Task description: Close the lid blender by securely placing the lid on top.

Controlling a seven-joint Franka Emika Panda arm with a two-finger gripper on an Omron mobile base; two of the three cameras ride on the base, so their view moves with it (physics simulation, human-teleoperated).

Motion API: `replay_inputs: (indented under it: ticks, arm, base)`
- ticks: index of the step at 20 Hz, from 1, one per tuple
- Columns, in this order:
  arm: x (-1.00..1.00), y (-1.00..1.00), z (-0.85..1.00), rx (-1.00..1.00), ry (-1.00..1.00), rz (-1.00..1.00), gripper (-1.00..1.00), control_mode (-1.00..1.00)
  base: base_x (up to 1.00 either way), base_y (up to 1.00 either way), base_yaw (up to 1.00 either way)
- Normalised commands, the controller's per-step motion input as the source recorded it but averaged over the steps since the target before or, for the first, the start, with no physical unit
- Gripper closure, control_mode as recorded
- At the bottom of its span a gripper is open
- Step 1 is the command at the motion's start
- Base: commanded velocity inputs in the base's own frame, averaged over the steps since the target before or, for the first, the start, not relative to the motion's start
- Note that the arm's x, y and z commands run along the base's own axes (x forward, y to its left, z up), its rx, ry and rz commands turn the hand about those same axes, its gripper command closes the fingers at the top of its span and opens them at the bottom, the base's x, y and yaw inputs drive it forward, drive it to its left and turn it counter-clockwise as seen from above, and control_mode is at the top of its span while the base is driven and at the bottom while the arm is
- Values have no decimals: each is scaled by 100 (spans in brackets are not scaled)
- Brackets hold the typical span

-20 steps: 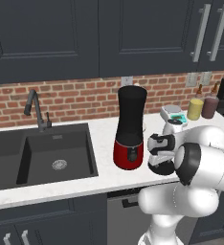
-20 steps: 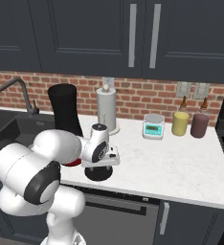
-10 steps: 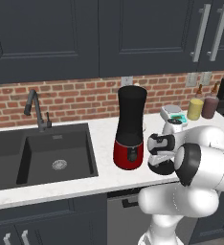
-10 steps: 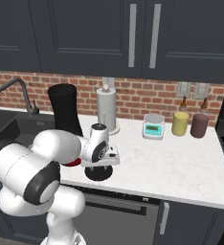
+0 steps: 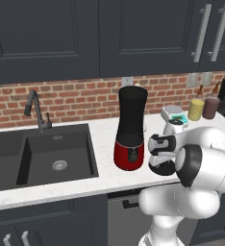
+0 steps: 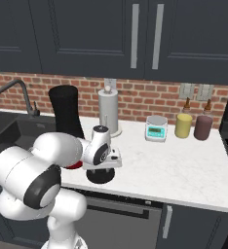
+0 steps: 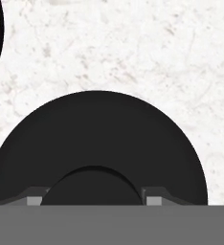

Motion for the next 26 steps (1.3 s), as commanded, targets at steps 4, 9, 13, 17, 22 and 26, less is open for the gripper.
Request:
replay_inputs:
  ticks: [4, 9, 13, 17, 22, 26]
  arm:
    - [-9, 0, 0, 0, -4, -1, 100, -100]
    - [-20, 2, 3, 0, 0, 0, 100, -100]
    - [-29, 0, 19, 0, -2, 2, 100, -100]
    - [-17, 1, 37, 0, -1, 0, 100, -100]
    - [-3, 0, 58, 0, -1, 0, 100, -100]
    - [-1, 0, 72, 0, -2, 0, 100, -100]
  base:
    - [0, 0, 0]
    - [0, 0, 0]
    - [0, 0, 0]
    - [0, 0, 0]
    - [0, 0, 0]
    - [0, 0, 0]
